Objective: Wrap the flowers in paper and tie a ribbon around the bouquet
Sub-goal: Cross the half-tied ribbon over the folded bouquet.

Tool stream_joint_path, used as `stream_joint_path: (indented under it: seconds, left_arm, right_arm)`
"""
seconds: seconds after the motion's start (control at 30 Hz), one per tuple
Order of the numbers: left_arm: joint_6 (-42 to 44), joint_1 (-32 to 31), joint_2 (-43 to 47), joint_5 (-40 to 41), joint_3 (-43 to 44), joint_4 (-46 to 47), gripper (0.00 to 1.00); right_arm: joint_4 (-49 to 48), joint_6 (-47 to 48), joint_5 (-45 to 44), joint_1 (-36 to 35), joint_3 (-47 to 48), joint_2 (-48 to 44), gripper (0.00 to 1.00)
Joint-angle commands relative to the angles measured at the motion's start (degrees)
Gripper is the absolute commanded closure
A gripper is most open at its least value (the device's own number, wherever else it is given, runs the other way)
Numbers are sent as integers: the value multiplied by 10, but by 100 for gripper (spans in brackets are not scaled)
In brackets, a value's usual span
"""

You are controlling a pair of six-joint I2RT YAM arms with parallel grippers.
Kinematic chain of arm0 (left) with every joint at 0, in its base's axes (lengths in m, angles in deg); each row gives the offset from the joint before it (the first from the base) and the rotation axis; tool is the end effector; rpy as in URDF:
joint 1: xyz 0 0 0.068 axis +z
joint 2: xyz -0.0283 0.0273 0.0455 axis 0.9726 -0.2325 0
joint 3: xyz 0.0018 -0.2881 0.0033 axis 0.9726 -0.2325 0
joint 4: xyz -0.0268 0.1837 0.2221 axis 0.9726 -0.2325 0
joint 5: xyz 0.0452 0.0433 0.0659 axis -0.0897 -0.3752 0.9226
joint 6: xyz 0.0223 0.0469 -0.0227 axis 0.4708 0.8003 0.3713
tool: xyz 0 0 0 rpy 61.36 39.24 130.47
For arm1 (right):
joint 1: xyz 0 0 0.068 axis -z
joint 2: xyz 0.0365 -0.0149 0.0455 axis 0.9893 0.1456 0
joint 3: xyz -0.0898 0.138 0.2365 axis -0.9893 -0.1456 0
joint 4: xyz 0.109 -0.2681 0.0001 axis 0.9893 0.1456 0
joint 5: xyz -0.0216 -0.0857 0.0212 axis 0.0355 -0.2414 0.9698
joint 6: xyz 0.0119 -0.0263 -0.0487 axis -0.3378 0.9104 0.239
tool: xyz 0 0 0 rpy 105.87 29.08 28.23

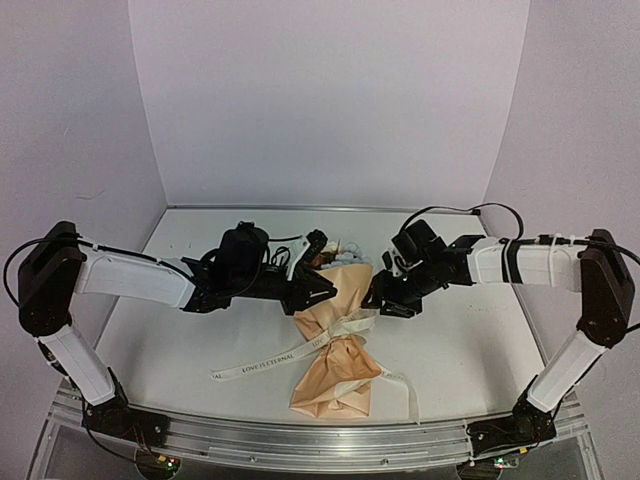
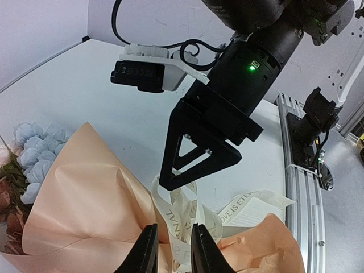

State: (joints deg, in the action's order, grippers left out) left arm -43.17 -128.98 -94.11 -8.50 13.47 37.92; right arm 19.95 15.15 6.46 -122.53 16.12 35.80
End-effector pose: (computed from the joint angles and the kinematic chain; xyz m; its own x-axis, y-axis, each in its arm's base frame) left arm 0.2273 -0.3221 0.2206 -0.2520 0.2598 -0.9322 0.9476 0.2617 -0.1833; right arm 0.2699 0.2502 0.2082 -0.9621 0.0066 -0.2727 -0.1593 0.7979 0.5814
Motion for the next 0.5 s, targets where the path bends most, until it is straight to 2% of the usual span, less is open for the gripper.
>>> stream_joint_path:
  seconds: [0.0, 0.07, 0.2, 0.23, 0.47]
  left_arm:
    - [22, 1, 4, 1, 25, -6, 77]
    - [25, 1, 4, 0, 25, -11, 77]
    - [47, 1, 4, -3, 26, -19, 75]
    - [51, 1, 5, -5, 27, -22, 75]
    - [78, 2, 3, -17, 22, -32, 70]
  right_arm:
    - [-1, -27, 21, -1, 16, 11, 56]
    - [2, -28, 28, -1, 19, 14, 62]
    - [16, -22, 45, -1, 38, 19, 94]
    - [23, -19, 49, -1, 46, 19, 99]
    - [67, 26, 112, -4, 115, 20, 100]
